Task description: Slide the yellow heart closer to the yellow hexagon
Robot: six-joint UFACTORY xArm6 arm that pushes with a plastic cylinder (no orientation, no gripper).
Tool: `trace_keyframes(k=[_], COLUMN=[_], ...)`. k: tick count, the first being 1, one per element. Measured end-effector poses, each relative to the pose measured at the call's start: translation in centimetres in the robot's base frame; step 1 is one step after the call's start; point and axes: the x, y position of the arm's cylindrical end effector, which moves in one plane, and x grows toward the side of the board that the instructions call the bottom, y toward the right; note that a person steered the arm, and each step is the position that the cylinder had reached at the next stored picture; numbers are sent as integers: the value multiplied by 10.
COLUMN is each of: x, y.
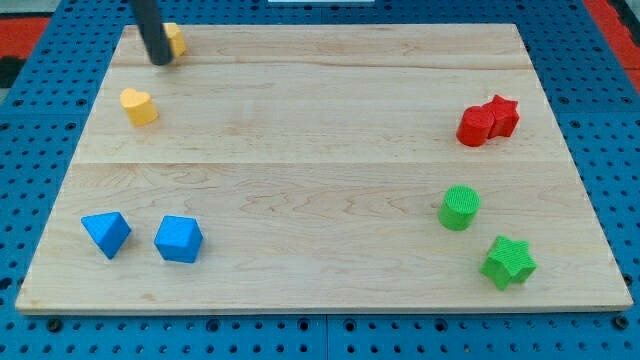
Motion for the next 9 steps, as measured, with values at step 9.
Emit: trace_keyframes(k=[9], x=[101], y=[-24])
